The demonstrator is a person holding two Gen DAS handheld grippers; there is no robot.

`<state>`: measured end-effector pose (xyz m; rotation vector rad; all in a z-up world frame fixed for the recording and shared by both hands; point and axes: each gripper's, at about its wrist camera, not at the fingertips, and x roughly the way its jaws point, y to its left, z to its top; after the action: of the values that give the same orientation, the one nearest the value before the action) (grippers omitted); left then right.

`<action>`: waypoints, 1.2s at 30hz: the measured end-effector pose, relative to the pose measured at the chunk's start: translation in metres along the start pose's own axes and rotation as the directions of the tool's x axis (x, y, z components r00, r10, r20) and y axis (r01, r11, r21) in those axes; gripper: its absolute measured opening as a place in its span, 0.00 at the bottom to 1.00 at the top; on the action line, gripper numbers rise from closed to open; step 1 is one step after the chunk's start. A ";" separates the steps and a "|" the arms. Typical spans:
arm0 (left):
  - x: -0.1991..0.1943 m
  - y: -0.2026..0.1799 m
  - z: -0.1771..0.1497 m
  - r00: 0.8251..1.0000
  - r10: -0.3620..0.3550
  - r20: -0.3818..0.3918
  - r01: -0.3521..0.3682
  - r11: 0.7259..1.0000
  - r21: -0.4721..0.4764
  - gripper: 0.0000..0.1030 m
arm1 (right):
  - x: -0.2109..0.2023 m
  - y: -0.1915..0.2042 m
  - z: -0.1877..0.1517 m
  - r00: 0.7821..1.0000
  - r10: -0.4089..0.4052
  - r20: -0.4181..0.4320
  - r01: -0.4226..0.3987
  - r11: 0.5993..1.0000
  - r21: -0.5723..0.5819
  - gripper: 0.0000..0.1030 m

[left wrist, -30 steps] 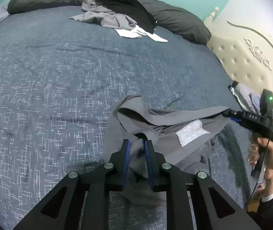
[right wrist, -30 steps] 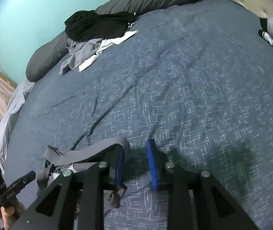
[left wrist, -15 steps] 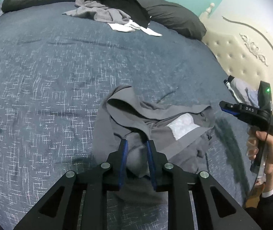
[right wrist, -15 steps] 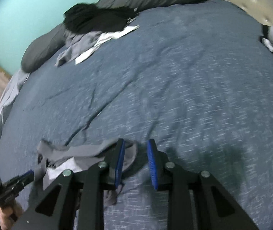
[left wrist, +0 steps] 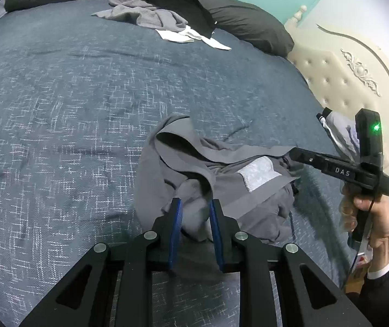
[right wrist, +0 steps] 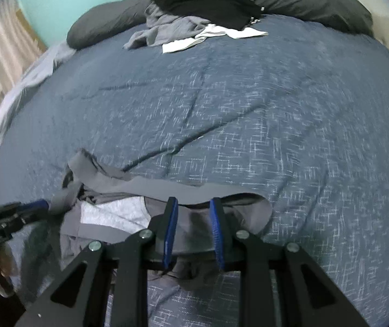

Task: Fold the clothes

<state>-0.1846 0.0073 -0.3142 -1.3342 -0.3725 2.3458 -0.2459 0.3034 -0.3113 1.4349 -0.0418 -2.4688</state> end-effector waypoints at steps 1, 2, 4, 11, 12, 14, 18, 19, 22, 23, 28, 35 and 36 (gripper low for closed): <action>0.000 0.000 0.000 1.000 0.000 0.000 0.000 1.000 0.000 0.22 | 0.002 0.002 -0.001 1.000 -0.008 -0.007 0.008 1.000 -0.012 0.23; -0.001 0.000 0.000 1.000 0.000 0.000 0.000 1.000 0.000 0.22 | 0.004 0.003 -0.002 1.000 -0.015 -0.014 0.015 1.000 -0.022 0.23; -0.001 0.000 -0.001 1.000 -0.001 0.001 0.001 1.000 0.001 0.22 | 0.007 0.005 -0.005 0.999 -0.030 -0.028 0.029 0.999 -0.042 0.23; 0.004 0.002 -0.002 1.000 -0.004 -0.009 0.003 1.000 -0.007 0.22 | 0.016 0.014 -0.006 0.997 -0.043 -0.057 0.040 0.997 -0.061 0.23; 0.005 0.001 -0.002 1.000 -0.006 -0.011 0.006 1.000 -0.005 0.22 | 0.017 0.012 -0.005 0.998 -0.035 -0.059 0.032 0.998 -0.047 0.23; 0.007 0.000 -0.001 1.000 -0.009 -0.013 0.009 1.000 0.000 0.22 | 0.019 0.007 -0.005 0.998 -0.019 -0.061 0.017 1.000 -0.019 0.23; 0.014 0.001 -0.001 1.000 0.005 -0.017 -0.005 1.000 0.003 0.21 | 0.023 -0.002 -0.003 0.998 0.015 -0.063 -0.012 0.999 0.039 0.23; 0.015 0.001 -0.002 1.000 0.003 -0.021 -0.003 1.000 0.001 0.21 | 0.024 -0.004 -0.003 0.998 0.023 -0.064 -0.020 0.998 0.053 0.23; 0.018 -0.001 -0.002 1.000 0.005 -0.025 -0.004 1.000 0.009 0.21 | 0.027 -0.011 -0.002 0.997 0.048 -0.064 -0.042 0.995 0.096 0.23; 0.018 -0.002 -0.002 1.000 0.005 -0.023 -0.005 1.000 0.013 0.21 | 0.028 -0.013 -0.001 0.996 0.056 -0.064 -0.049 0.993 0.110 0.20; 0.014 -0.002 -0.001 1.000 -0.009 -0.013 0.009 1.000 0.013 0.19 | 0.025 -0.026 0.006 0.991 0.123 -0.048 -0.112 0.974 0.195 0.04; 0.003 0.002 0.002 1.000 -0.018 0.009 0.018 1.000 0.001 0.19 | 0.018 -0.023 0.014 0.989 0.126 -0.083 -0.106 0.972 0.210 0.05; 0.002 0.001 0.002 1.000 -0.021 0.009 0.021 1.000 0.000 0.19 | 0.019 -0.022 0.016 0.988 0.119 -0.094 -0.098 0.974 0.206 0.09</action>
<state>-0.1879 0.0072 -0.3155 -1.3136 -0.3875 2.3354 -0.2729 0.3179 -0.3228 1.5968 -0.3480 -2.3514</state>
